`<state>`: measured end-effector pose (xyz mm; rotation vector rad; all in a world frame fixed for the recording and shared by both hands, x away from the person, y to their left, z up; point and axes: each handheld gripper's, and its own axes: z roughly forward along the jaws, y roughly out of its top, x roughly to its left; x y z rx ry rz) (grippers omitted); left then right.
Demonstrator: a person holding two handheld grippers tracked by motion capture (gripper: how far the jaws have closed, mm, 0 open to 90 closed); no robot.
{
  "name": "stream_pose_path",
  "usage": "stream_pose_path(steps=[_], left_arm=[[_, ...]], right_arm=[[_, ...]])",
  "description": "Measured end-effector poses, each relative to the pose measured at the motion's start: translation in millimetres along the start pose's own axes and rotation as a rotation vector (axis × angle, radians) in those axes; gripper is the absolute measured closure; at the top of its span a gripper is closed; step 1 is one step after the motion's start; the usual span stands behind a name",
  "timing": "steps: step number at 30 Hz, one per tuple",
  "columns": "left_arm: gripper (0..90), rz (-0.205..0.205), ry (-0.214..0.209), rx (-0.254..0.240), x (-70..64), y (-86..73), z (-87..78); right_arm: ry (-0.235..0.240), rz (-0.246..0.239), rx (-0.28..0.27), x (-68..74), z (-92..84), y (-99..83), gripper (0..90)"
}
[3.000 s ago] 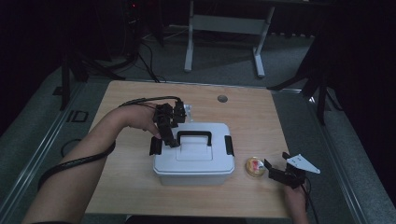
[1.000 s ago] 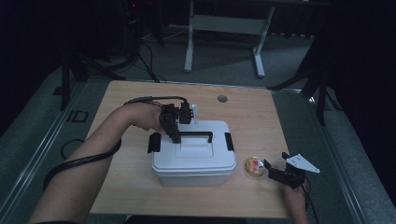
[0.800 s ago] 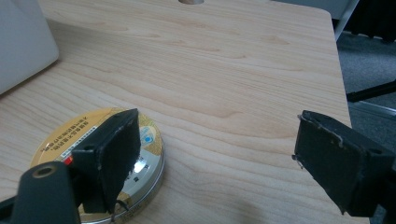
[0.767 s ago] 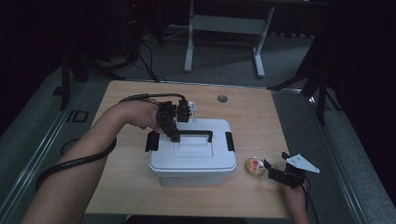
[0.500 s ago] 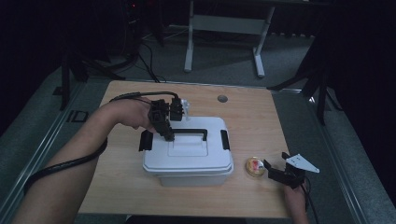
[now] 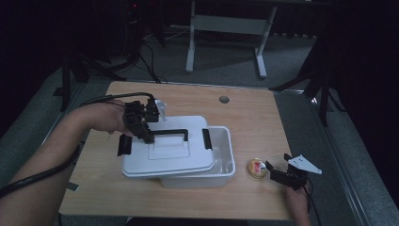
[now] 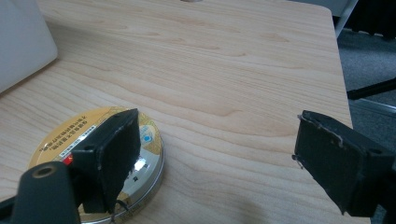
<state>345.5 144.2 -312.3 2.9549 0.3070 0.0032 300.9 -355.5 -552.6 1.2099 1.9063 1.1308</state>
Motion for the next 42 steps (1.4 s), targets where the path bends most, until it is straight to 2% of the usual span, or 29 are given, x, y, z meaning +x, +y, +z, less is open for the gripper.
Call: stream_pose_path(steps=[10,14,20,25,27,28,33,39,42], left_arm=[[83.3,-0.091,0.02,-0.008,-3.1,-53.2,-11.4],[83.3,-0.152,0.015,-0.025,-4.7,-81.3,-13.8],[83.3,-0.229,0.032,-0.003,-8.6,-122.0,-17.4],[83.3,-0.279,0.044,-0.034,-10.0,-148.8,-18.1],[83.3,-0.285,0.047,-0.052,-9.9,-159.5,-14.9],[83.3,-0.303,0.04,-0.057,-8.6,-166.0,-12.5],[83.3,-0.359,0.048,-0.049,-3.8,-184.7,-1.2],[83.3,-0.392,0.047,-0.088,4.6,-196.8,14.4],[83.3,-0.404,0.049,-0.078,11.0,-199.8,29.6]], right_arm=[[-0.003,-0.004,0.008,0.5,0.6,0.3,14.0],[-0.004,-0.005,0.009,0.6,0.8,0.4,14.0],[-0.005,-0.009,0.014,0.8,1.0,0.6,14.0],[-0.007,-0.008,0.017,1.0,1.3,0.7,14.1],[-0.007,-0.009,0.018,1.0,1.4,0.7,14.1],[-0.007,-0.011,0.016,0.9,1.5,0.7,14.1],[-0.009,-0.007,0.022,1.4,1.7,0.8,14.1],[-0.009,-0.004,0.022,1.1,1.5,0.7,14.1],[-0.009,-0.003,0.02,1.2,1.3,0.7,14.0]])
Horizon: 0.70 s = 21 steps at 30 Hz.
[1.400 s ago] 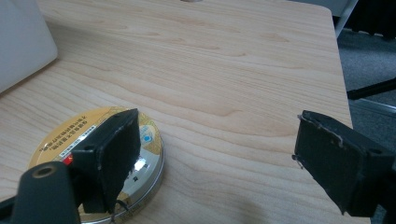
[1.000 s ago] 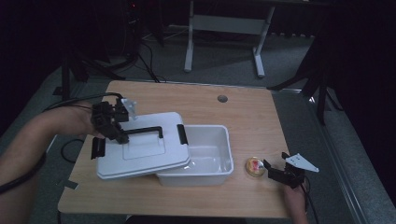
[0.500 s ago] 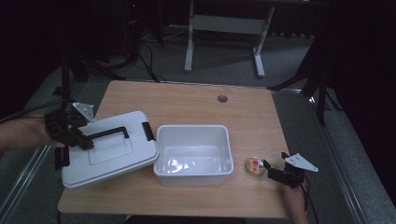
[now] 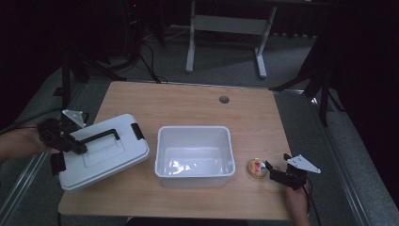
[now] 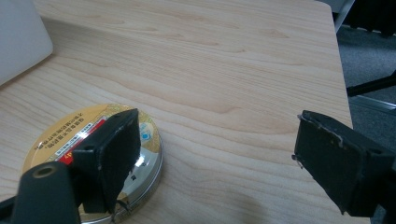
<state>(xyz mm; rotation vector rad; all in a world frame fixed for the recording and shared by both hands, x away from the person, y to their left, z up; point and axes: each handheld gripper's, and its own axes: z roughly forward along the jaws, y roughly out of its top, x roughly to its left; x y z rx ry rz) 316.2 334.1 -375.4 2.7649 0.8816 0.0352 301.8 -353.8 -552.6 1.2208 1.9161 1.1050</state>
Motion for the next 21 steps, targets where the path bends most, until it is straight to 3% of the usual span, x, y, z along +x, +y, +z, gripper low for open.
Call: stream_pose_path(steps=[3,13,15,16,21], left_arm=[[83.3,-0.008,-0.002,0.017,4.5,0.1,14.3],[83.2,-0.031,-0.018,0.002,16.2,10.5,65.9],[83.2,-0.053,-0.021,0.006,18.7,13.0,72.8],[83.2,-0.041,-0.013,0.005,19.2,13.8,75.8],[83.2,-0.058,-0.016,0.016,24.2,16.8,86.3]], right_arm=[[0.001,0.0,-0.003,-0.5,-0.2,-0.1,14.1],[0.004,-0.001,-0.004,-0.4,-0.3,-0.2,14.0],[0.004,0.0,-0.004,-0.3,-0.3,-0.2,14.1],[0.004,-0.001,-0.003,-0.4,-0.3,-0.1,14.1],[0.005,-0.001,-0.004,-0.3,-0.3,-0.2,14.1]])
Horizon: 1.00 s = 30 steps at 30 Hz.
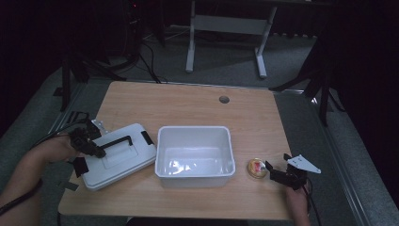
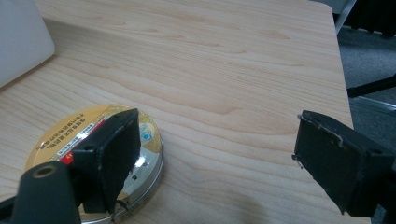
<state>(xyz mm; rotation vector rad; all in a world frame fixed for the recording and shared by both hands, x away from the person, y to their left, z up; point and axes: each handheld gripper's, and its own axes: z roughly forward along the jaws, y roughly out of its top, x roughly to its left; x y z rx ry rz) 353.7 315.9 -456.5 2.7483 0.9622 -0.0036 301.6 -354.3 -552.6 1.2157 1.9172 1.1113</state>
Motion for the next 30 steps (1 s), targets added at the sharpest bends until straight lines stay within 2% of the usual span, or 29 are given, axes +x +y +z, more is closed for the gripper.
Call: stream_pose_path(steps=[5,8,9,12,16,19,23,25,27,28,30], left_arm=[[83.2,-0.021,-0.007,0.007,3.0,1.0,10.3],[83.2,-0.011,-0.023,0.013,3.6,0.1,17.0],[83.1,-0.004,-0.017,0.013,3.5,0.0,19.1],[83.1,-0.014,-0.034,0.007,3.5,-0.4,24.5],[83.0,-0.014,-0.052,0.043,3.8,-1.4,36.7],[82.8,-0.018,-0.06,0.017,5.4,-3.3,37.5],[81.8,-0.016,-0.062,0.01,5.6,-3.4,37.3],[73.7,-0.017,-0.048,0.006,5.6,-2.2,36.9],[56.8,-0.042,-0.043,-0.003,5.4,0.3,36.5],[55.0,-0.044,-0.041,-0.004,5.0,1.0,36.6],[45.9,-0.052,-0.053,-0.014,4.4,2.7,36.7]], right_arm=[[0.001,-0.001,0.0,0.2,0.0,0.0,14.1],[0.002,-0.001,0.0,0.0,-0.1,0.0,14.1],[0.003,-0.001,-0.002,-0.1,-0.1,-0.1,14.1],[0.003,-0.001,-0.002,-0.1,0.0,-0.1,14.1],[0.003,0.0,-0.003,-0.1,-0.2,-0.1,14.0],[0.004,0.002,-0.003,-0.4,0.0,-0.1,14.0],[0.004,0.001,-0.003,-0.3,0.0,-0.1,14.1],[0.006,0.001,0.0,-0.3,0.1,0.0,14.0],[0.009,0.0,-0.001,0.1,-0.3,-0.2,14.0],[0.01,0.001,0.001,-0.2,0.0,0.0,14.0],[0.014,0.015,0.002,-1.5,0.2,0.0,14.0]])
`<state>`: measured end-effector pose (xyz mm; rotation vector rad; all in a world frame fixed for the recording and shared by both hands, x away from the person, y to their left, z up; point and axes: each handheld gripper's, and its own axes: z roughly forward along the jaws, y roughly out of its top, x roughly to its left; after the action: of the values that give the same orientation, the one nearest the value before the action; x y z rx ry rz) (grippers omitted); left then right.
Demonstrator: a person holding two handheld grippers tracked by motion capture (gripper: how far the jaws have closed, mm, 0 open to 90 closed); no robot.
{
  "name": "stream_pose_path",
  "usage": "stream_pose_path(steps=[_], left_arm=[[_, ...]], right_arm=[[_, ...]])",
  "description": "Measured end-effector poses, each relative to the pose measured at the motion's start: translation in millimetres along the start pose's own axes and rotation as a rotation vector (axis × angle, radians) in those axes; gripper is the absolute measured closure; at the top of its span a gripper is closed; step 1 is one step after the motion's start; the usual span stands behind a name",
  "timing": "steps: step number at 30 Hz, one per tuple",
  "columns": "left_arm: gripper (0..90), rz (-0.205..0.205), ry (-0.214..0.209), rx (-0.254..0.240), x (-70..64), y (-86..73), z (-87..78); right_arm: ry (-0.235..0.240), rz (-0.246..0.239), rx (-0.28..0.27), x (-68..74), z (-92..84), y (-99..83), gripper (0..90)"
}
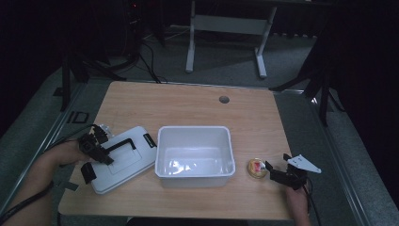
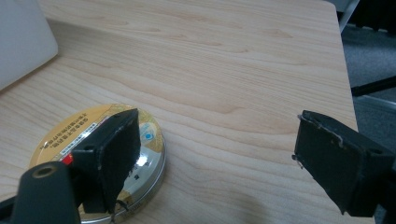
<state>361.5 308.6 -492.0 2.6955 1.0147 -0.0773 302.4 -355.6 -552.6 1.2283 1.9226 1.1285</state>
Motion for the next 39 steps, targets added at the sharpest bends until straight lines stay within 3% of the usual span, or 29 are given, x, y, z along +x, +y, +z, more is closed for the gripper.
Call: stream_pose_path(steps=[7,10,17,20,25,30,36,39], left_arm=[[27.0,0.003,-0.019,-0.007,0.7,4.7,-4.3],[25.1,-0.001,-0.02,-0.013,1.0,4.9,-5.9],[24.8,0.018,-0.011,0.005,-1.5,6.4,-8.3],[24.8,0.015,-0.021,0.001,-2.3,6.8,-9.8],[24.8,0.023,-0.01,0.005,-2.7,6.9,-12.7],[24.8,0.024,-0.019,0.018,-3.8,6.6,-14.0],[24.8,0.027,-0.024,0.027,-3.8,5.6,-15.4],[24.8,0.029,-0.022,0.034,-4.6,5.3,-15.4]], right_arm=[[-0.036,0.049,0.037,-4.8,2.2,0.7,13.3],[-0.072,0.058,0.075,-5.1,4.7,2.0,13.3],[-0.05,0.082,0.2,-11.9,7.9,13.5,13.3],[-0.065,0.062,0.255,-16.2,6.5,17.2,13.3],[0.001,0.034,0.37,-25.0,3.8,24.5,13.3],[0.05,-0.05,0.482,-27.8,2.3,28.2,13.3],[0.085,-0.114,0.567,-31.3,-1.8,30.1,13.3],[0.137,-0.137,0.615,-32.2,-3.2,30.9,13.3]])
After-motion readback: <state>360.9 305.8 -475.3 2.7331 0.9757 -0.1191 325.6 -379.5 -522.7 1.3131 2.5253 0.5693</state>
